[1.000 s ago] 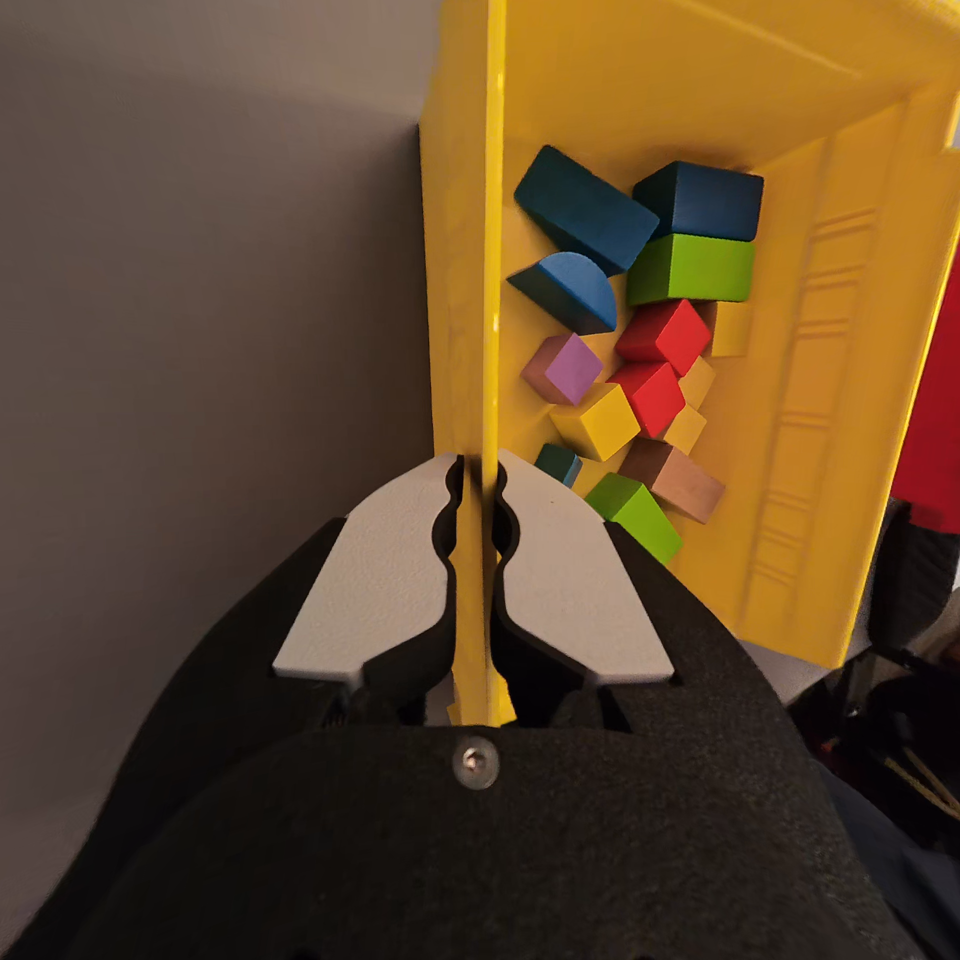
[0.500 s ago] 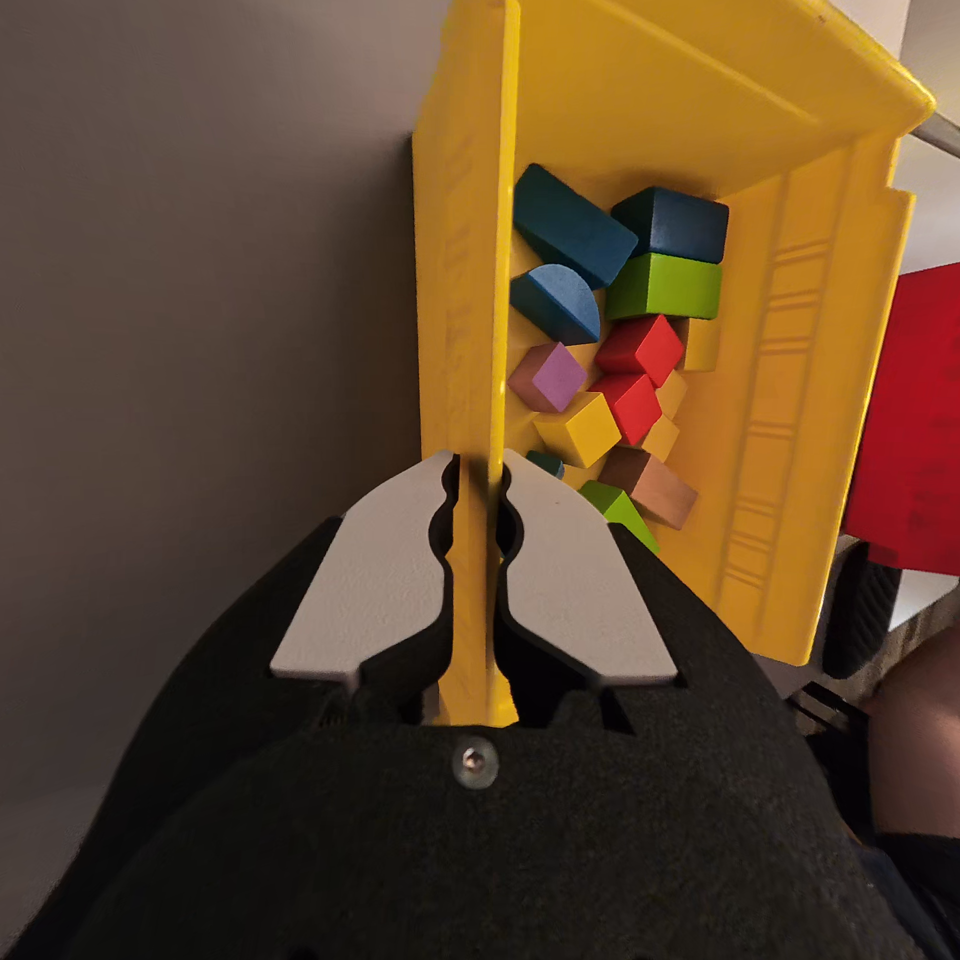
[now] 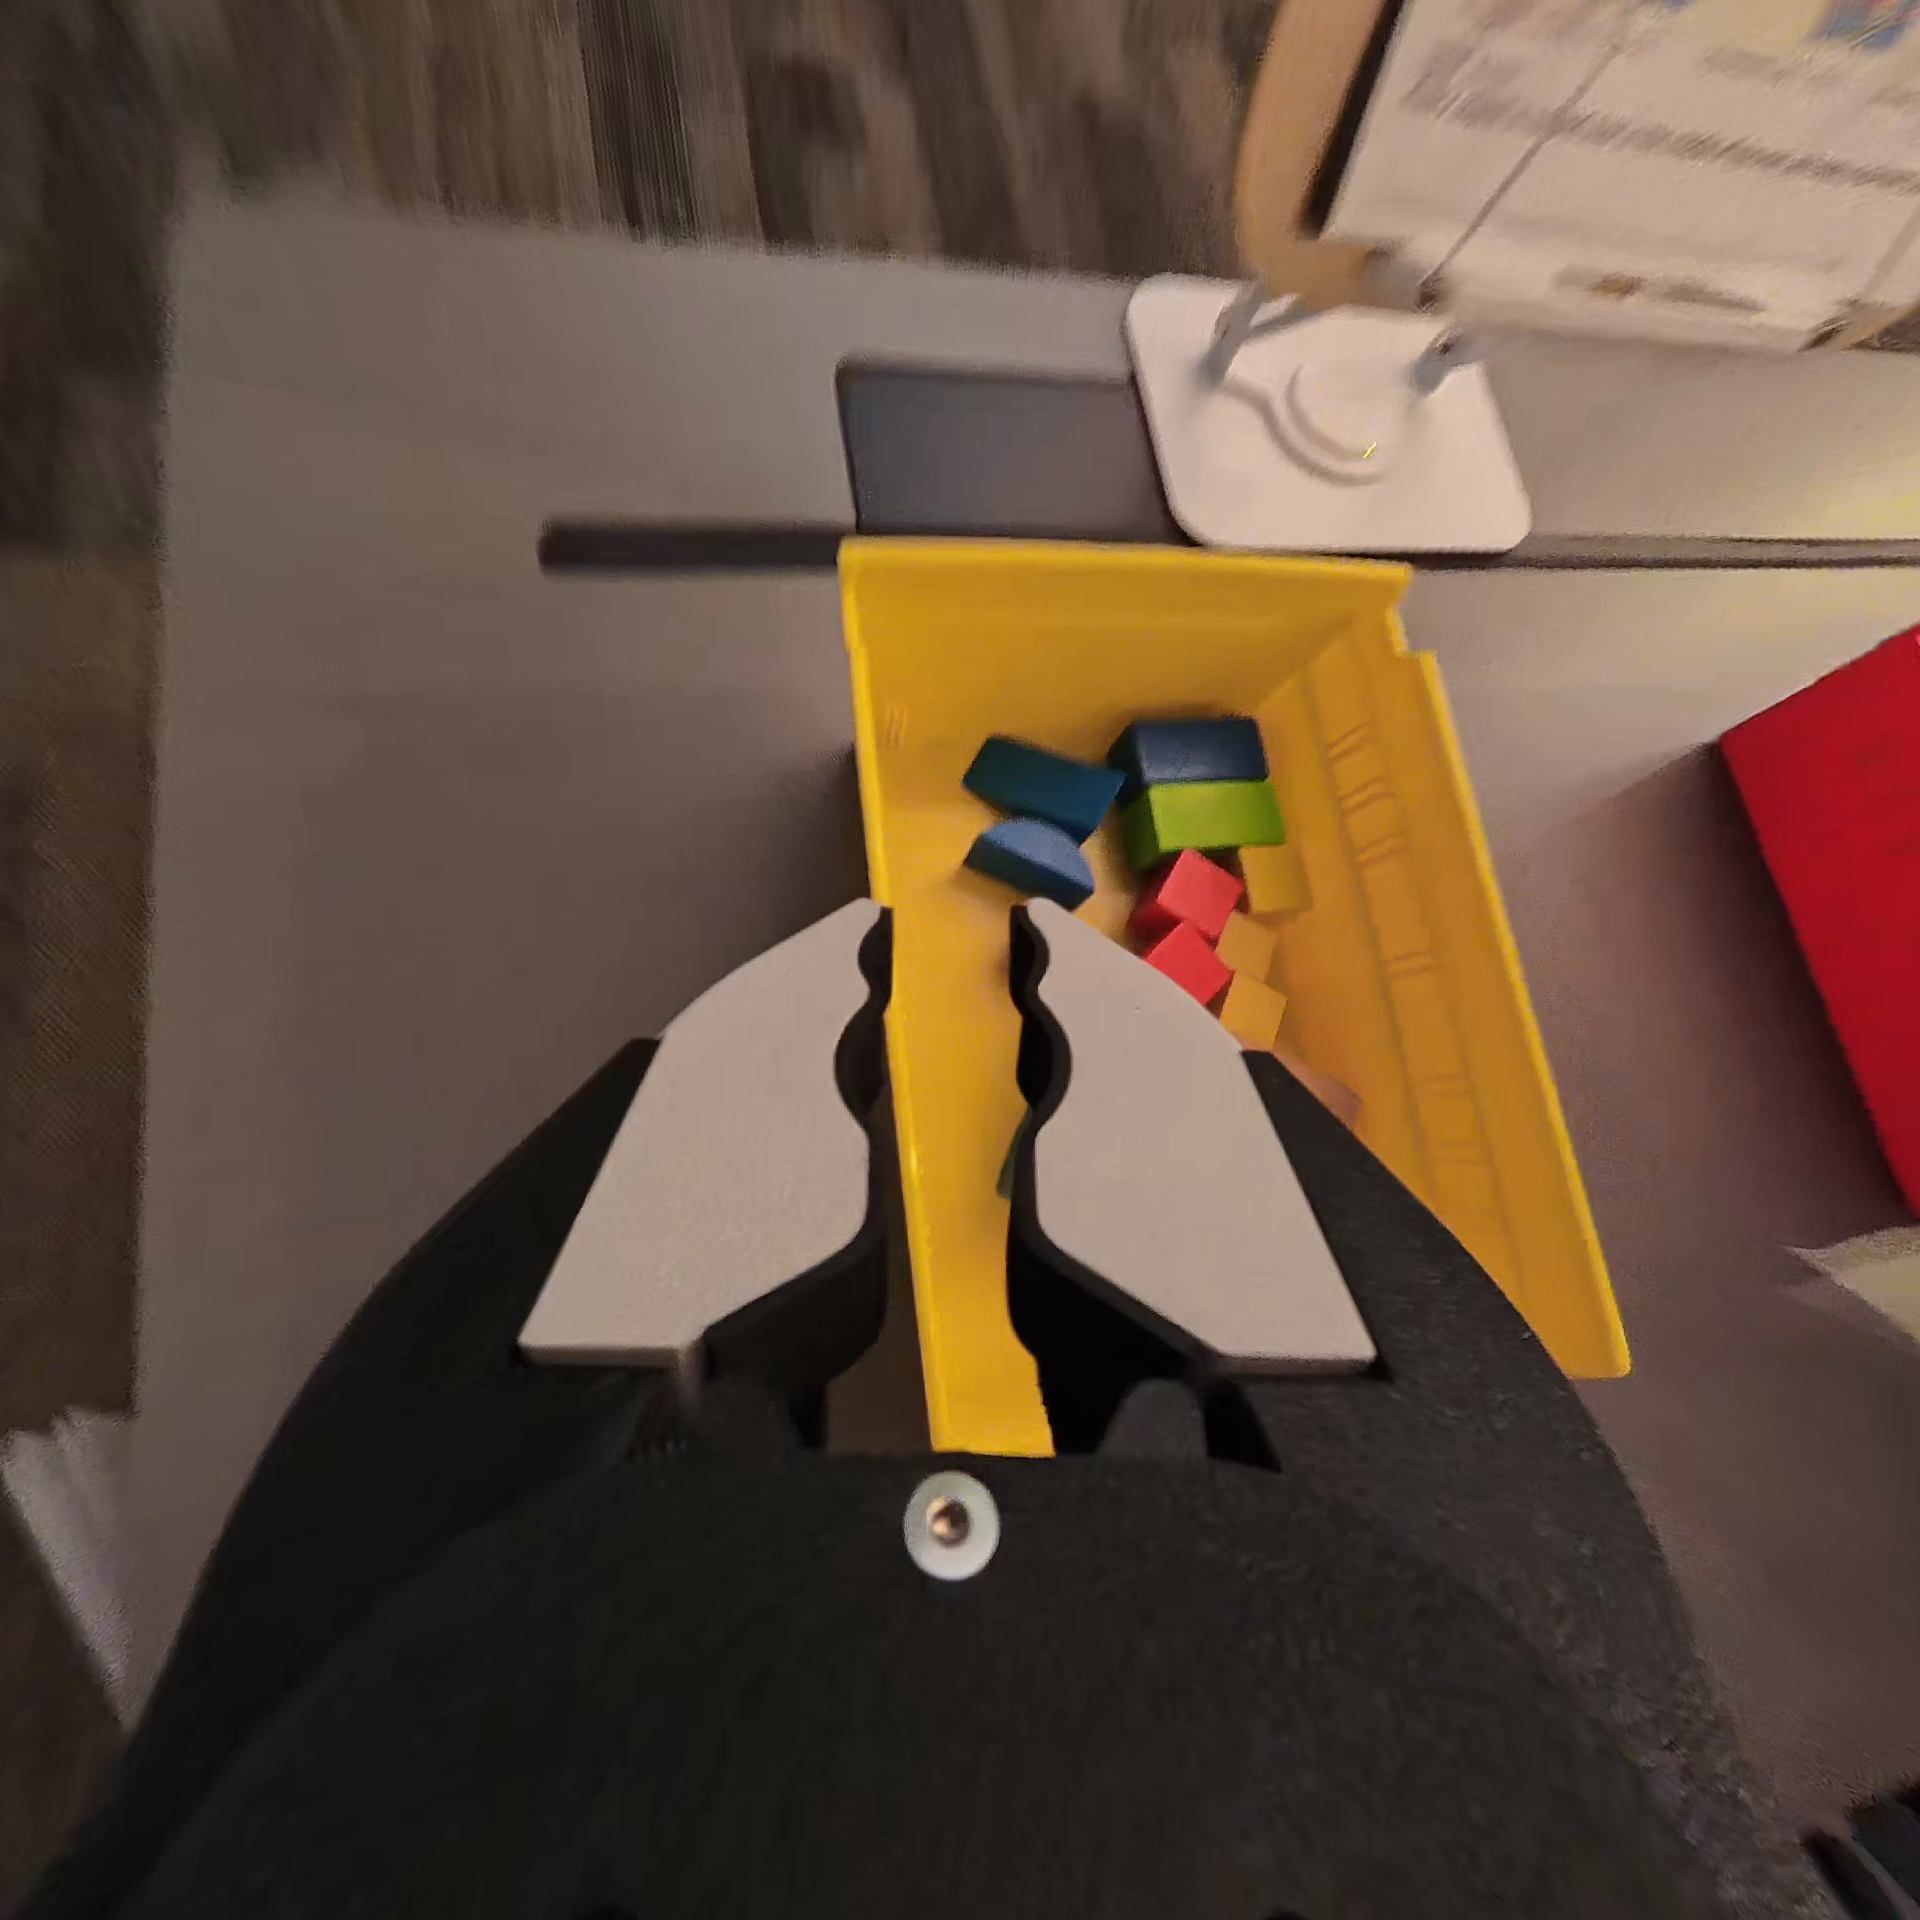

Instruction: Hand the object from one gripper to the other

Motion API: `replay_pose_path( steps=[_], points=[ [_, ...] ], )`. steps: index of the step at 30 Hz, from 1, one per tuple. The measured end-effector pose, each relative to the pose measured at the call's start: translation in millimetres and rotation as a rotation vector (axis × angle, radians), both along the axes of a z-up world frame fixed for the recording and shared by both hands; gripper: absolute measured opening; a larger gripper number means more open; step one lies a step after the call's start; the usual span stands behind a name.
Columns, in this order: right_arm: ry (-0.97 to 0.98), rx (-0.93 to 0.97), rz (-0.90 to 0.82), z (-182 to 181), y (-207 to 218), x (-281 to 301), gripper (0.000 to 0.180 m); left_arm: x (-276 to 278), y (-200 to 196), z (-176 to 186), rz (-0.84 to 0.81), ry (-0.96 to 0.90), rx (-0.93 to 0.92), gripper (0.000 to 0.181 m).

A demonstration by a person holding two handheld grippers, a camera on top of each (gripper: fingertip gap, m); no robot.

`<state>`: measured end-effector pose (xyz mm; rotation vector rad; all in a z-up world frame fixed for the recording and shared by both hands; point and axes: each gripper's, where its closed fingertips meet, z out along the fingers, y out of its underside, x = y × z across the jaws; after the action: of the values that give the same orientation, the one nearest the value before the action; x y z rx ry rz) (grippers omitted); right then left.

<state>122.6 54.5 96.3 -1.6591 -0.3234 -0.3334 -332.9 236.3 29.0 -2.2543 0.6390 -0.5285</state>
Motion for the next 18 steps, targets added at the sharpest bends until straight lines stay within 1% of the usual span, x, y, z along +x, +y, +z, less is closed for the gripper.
replay_pose_path(
  steps=[1,3,5,7,8,9,10,12,13,15,16,17,18],
  points=[
    [-0.009,-0.028,-0.015,-5,0,4,0.076,4,-5,15,-0.028,-0.003,0.084,0.025],
    [0.000,-0.070,-0.026,-11,0,7,0.079,9,-10,42,-0.035,0.027,0.267,0.041],
    [0.018,-0.085,-0.006,-14,-2,6,0.079,13,-16,56,-0.022,0.082,0.407,0.043],
    [0.019,-0.105,-0.017,-17,-5,11,0.079,27,-27,58,-0.076,0.116,0.485,0.043],
    [0.010,-0.114,-0.034,-18,-6,16,0.079,38,-35,54,-0.134,0.127,0.489,0.044],
    [0.001,-0.118,-0.051,-18,-8,20,0.079,51,-46,47,-0.219,0.125,0.466,0.052],
    [-0.002,-0.119,-0.062,-18,-10,24,0.079,65,-59,39,-0.314,0.113,0.427,0.067],
    [0.021,-0.117,-0.056,-16,-14,27,0.079,88,-79,23,-0.467,0.094,0.365,0.105],
    [0.033,-0.109,-0.052,-14,-15,28,0.079,96,-89,16,-0.542,0.093,0.338,0.110],
    [0.047,-0.096,-0.051,-10,-18,30,0.079,106,-106,-4,-0.665,0.110,0.262,0.105],
    [0.052,-0.094,-0.052,-9,-20,31,0.079,107,-112,-16,-0.705,0.132,0.216,0.097],
    [0.057,-0.089,-0.050,-8,-22,32,0.079,105,-115,-29,-0.722,0.174,0.175,0.091],
    [0.063,-0.082,-0.049,-6,-23,33,0.079,102,-117,-43,-0.733,0.227,0.134,0.088]
  ],
)
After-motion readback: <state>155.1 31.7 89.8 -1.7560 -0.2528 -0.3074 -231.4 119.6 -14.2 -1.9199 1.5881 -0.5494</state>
